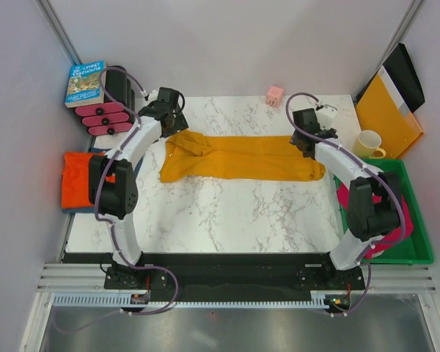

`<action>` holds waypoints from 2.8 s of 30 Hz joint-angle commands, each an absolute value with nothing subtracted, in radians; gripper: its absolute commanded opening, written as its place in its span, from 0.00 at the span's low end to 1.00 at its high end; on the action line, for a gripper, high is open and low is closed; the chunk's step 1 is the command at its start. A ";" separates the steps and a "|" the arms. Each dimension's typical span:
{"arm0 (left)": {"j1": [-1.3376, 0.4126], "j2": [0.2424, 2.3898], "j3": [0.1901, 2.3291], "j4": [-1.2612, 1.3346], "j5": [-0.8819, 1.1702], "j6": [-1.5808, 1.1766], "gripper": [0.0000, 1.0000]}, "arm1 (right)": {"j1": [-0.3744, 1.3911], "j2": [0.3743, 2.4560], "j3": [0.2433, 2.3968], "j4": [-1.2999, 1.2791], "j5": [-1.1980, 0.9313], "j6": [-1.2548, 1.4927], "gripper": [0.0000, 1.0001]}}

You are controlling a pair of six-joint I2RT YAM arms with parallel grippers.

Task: Fold and stack the t-shirts
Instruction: Fold the other side of the tshirt into a rectangle

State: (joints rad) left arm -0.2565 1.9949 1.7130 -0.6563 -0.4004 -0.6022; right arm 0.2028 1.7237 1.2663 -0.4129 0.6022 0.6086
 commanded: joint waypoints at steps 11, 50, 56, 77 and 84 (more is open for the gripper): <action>-0.377 1.850 1.401 -0.591 -0.301 -0.687 0.91 | 0.296 1.750 1.167 -0.296 0.460 0.592 0.00; -0.371 1.515 0.994 -0.772 -0.291 -0.762 0.90 | 0.417 1.453 0.866 -0.381 0.186 0.691 0.26; -0.373 1.293 0.965 -0.654 -0.264 -0.724 0.98 | 0.488 1.463 1.083 -0.377 0.069 0.525 0.52; -0.373 1.244 0.736 -0.611 -0.236 -0.830 0.13 | 0.933 1.815 1.354 -0.293 0.144 0.313 0.56; -0.373 1.160 0.707 -0.595 -0.207 -0.816 0.59 | 0.957 1.888 1.391 -0.215 0.120 0.311 0.83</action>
State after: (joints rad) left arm -0.3717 1.2114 0.7261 -0.6247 -0.2226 -0.7982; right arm 0.9531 1.8282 1.3331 -0.2916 0.1101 0.3206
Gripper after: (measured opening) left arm 0.482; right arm 0.811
